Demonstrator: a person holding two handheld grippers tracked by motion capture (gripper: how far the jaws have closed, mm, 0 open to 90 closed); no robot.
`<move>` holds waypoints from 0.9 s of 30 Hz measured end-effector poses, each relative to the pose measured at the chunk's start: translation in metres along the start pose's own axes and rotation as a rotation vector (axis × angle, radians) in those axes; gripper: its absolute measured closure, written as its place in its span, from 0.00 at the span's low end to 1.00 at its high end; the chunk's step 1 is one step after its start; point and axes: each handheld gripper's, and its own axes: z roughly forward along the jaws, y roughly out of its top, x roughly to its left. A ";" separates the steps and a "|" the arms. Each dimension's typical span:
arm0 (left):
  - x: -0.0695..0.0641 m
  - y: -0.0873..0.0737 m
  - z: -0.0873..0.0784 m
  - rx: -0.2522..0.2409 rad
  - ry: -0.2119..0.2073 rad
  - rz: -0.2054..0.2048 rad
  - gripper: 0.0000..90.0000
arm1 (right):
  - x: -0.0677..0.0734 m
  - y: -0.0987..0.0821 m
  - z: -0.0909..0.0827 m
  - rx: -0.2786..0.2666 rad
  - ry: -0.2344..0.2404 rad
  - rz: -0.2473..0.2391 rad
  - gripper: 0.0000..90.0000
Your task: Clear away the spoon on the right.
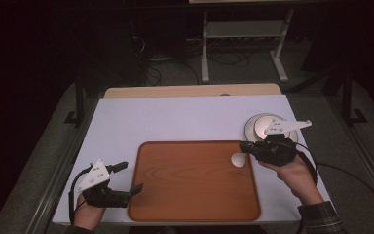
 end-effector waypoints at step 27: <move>0.000 0.000 0.001 0.003 -0.003 0.002 0.14 | 0.011 -0.004 0.033 0.123 0.038 -0.060 0.93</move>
